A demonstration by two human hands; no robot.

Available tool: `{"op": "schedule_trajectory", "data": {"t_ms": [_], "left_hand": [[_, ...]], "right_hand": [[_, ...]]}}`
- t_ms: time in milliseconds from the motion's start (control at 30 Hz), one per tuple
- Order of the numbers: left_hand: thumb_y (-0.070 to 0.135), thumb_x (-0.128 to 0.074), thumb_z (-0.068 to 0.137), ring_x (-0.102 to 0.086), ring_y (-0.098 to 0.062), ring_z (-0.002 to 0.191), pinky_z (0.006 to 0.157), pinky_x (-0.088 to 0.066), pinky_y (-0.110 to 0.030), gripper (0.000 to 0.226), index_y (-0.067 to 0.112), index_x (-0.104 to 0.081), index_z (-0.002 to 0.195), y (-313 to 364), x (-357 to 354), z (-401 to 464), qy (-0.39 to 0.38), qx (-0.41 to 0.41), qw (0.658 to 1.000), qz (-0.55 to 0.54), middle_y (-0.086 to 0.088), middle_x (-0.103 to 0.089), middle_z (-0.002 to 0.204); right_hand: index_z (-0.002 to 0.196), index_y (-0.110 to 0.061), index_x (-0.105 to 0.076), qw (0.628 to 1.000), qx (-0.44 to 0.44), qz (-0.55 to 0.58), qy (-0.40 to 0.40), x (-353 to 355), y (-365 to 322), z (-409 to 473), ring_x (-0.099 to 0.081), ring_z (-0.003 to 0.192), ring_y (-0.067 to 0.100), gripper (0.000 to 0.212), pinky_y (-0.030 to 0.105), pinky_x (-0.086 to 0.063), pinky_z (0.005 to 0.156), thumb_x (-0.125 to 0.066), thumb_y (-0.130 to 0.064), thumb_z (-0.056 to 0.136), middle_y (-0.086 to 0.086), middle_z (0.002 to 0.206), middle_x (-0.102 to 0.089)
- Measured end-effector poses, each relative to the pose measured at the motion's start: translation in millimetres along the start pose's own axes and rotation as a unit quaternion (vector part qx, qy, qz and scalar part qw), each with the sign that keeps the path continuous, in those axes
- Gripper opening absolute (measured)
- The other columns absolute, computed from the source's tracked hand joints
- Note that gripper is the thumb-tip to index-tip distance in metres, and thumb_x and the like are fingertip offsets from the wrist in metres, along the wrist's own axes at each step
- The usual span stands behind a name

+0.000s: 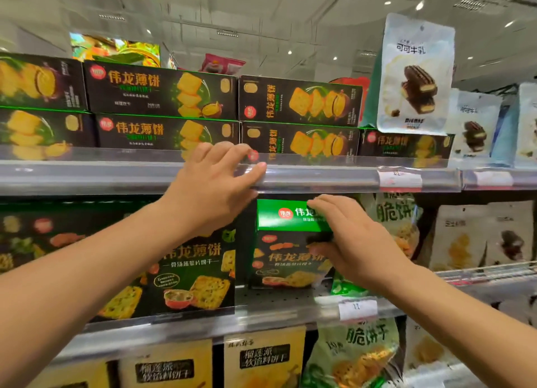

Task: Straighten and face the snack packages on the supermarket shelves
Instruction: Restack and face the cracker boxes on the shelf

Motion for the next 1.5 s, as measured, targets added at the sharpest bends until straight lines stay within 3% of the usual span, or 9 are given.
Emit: {"op": "schedule_trajectory", "data": {"t_ms": [167,300,467,833,1033,1200,1333,1500], "left_hand": [[0.037,-0.052,0.092,-0.054,-0.039,0.111,0.089,-0.037,-0.046,0.043,0.013,-0.062,0.126,2,-4,-3,-0.008,0.019,1.0,-0.001,-0.018,-0.057,0.128],[0.039,-0.049,0.094,-0.053,-0.039,0.114,0.092,-0.036,-0.048,0.044,0.013,-0.061,0.128,2,-7,-5,-0.004,0.028,1.0,-0.001,-0.018,-0.056,0.13],[0.037,-0.051,0.092,-0.051,-0.04,0.115,0.095,-0.033,-0.049,0.044,0.012,-0.061,0.127,5,-8,-5,-0.001,0.048,0.999,-0.022,-0.02,-0.055,0.13],[0.035,-0.048,0.091,-0.049,-0.039,0.118,0.099,-0.032,-0.05,0.047,0.011,-0.059,0.129,7,-8,-6,-0.017,0.053,0.998,-0.014,-0.019,-0.053,0.133],[0.036,-0.049,0.091,-0.049,-0.039,0.119,0.1,-0.032,-0.05,0.047,0.011,-0.06,0.129,7,-8,-7,-0.016,0.058,0.998,-0.025,-0.018,-0.053,0.134],[0.029,-0.057,0.08,-0.055,-0.038,0.109,0.095,-0.037,-0.049,0.038,0.008,-0.071,0.109,16,-6,-1,0.045,0.119,0.989,-0.077,-0.018,-0.062,0.119],[0.026,-0.056,0.078,-0.056,-0.037,0.109,0.096,-0.036,-0.051,0.023,0.007,-0.068,0.083,27,-7,12,0.059,0.159,0.98,-0.101,-0.016,-0.063,0.11],[0.019,-0.054,0.08,-0.057,-0.035,0.109,0.098,-0.038,-0.048,0.022,0.003,-0.065,0.071,53,-14,44,0.105,0.099,0.976,-0.161,-0.016,-0.066,0.11]], "right_hand": [[0.142,-0.019,-0.044,1.0,0.006,0.019,-0.017,-22,5,7,-0.036,0.136,0.019,0.069,0.045,-0.052,0.093,-0.075,-0.032,0.081,-0.001,0.146,-0.043],[0.142,-0.024,-0.041,0.999,0.02,0.015,-0.037,-28,9,29,-0.042,0.128,0.018,0.064,0.045,-0.052,0.089,-0.067,-0.039,0.086,-0.006,0.14,-0.046],[0.138,-0.025,-0.041,0.995,-0.014,-0.009,-0.099,-44,18,54,-0.053,0.117,0.025,0.059,0.042,-0.049,0.092,-0.061,-0.046,0.087,0.002,0.13,-0.057],[0.135,-0.021,-0.048,0.988,-0.027,0.062,-0.141,-50,19,69,-0.058,0.114,0.022,0.053,0.034,-0.049,0.091,-0.065,-0.04,0.088,0.0,0.126,-0.063],[0.141,-0.025,-0.043,0.989,-0.033,0.067,-0.127,-49,18,67,-0.054,0.119,0.022,0.057,0.039,-0.049,0.096,-0.062,-0.04,0.09,0.001,0.132,-0.059],[0.145,-0.028,-0.036,0.995,0.012,0.058,-0.076,-41,14,41,-0.042,0.127,0.016,0.06,0.036,-0.046,0.099,-0.054,-0.048,0.091,-0.004,0.139,-0.049],[0.145,-0.029,-0.038,0.995,0.012,0.084,-0.057,-25,21,12,-0.024,0.142,0.007,0.058,0.03,-0.029,0.113,-0.052,-0.047,0.092,-0.008,0.152,-0.035],[0.131,-0.032,-0.053,0.992,-0.044,0.116,-0.027,7,43,-33,-0.04,0.131,-0.004,0.043,0.031,-0.042,0.107,-0.049,-0.042,0.09,-0.016,0.141,-0.047]]}}
Point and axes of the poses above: each hand's wrist, its own z-axis towards the middle knuckle, its own x-axis out of the back of the hand, y = z × x, the point moved 4 cm from there along z, towards the middle knuckle
